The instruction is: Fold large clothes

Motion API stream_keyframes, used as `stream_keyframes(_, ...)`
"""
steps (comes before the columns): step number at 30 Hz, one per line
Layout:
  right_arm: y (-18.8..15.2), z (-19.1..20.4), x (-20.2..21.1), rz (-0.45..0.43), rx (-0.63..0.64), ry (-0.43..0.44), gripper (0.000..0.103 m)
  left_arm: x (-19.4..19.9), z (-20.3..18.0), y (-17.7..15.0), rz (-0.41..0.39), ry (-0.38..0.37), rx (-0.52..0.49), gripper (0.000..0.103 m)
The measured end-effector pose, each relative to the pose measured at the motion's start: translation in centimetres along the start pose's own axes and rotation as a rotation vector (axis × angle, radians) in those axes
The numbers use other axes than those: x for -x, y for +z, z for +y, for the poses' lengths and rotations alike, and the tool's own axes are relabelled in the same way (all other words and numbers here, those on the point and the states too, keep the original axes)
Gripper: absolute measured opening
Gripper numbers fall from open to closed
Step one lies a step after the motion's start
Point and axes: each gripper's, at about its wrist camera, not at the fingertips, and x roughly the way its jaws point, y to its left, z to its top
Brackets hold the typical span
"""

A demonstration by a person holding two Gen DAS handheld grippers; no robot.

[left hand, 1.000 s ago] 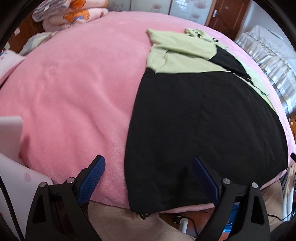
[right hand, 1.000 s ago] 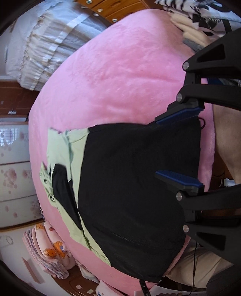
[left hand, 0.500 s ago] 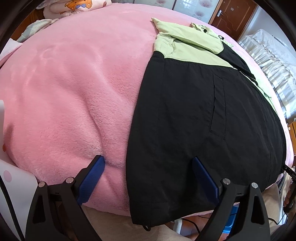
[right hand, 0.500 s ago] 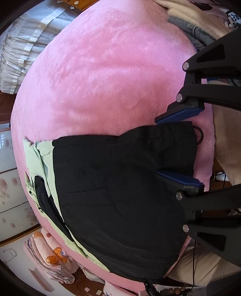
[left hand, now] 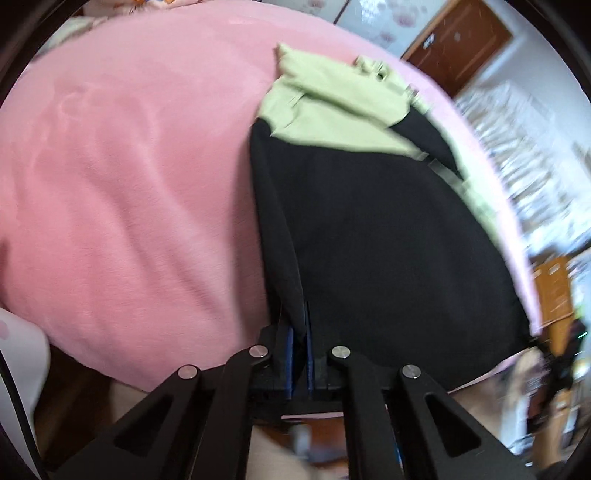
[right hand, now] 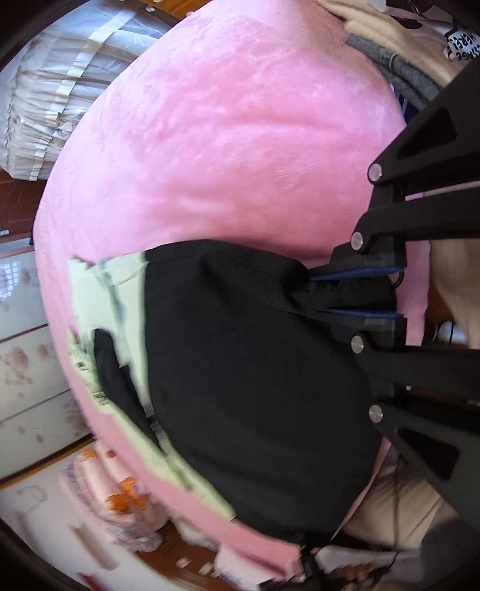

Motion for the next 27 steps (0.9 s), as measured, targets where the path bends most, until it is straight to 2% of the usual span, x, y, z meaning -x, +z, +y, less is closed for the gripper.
stream_keyframes(2, 1.7, -0.1, 1.0, -0.036, -0.045, 0.056, 0.012, 0.8, -0.2, 1.2, -0.027, -0.062, 0.062, 0.003)
stream_keyframes(5, 4.9, -0.4, 2.0, -0.101, -0.115, 0.131, 0.011, 1.9, 0.5, 4.1, -0.110, -0.158, 0.207, 0.003)
stream_keyframes(7, 7.1, -0.6, 2.1, -0.128, -0.162, 0.163, 0.011, 2.3, 0.9, 6.1, -0.170, -0.194, 0.276, 0.002)
stream_keyframes(9, 9.7, -0.9, 1.4, -0.150, -0.210, 0.173, 0.010, 2.3, 1.4, 8.4, -0.228, -0.181, 0.318, 0.002)
stream_keyframes(15, 16.5, -2.1, -4.0, -0.119, -0.342, 0.162, 0.000, -1.1, 3.1, 14.5, -0.245, -0.108, 0.431, 0.002)
stream_keyframes(18, 18.9, -2.7, -6.9, -0.094, -0.352, 0.110, 0.000, -3.0, 3.5, 16.2, -0.233, -0.030, 0.415, 0.002)
stream_keyframes(22, 20.2, -2.2, -9.4, -0.041, -0.277, 0.036, 0.000, -6.2, 2.9, 17.2, -0.153, 0.060, 0.320, 0.002)
stream_keyframes(27, 19.4, -0.8, -10.4, -0.003, -0.154, -0.002, 0.000, -8.1, 1.8, 16.4, -0.098, 0.072, 0.234, 0.002)
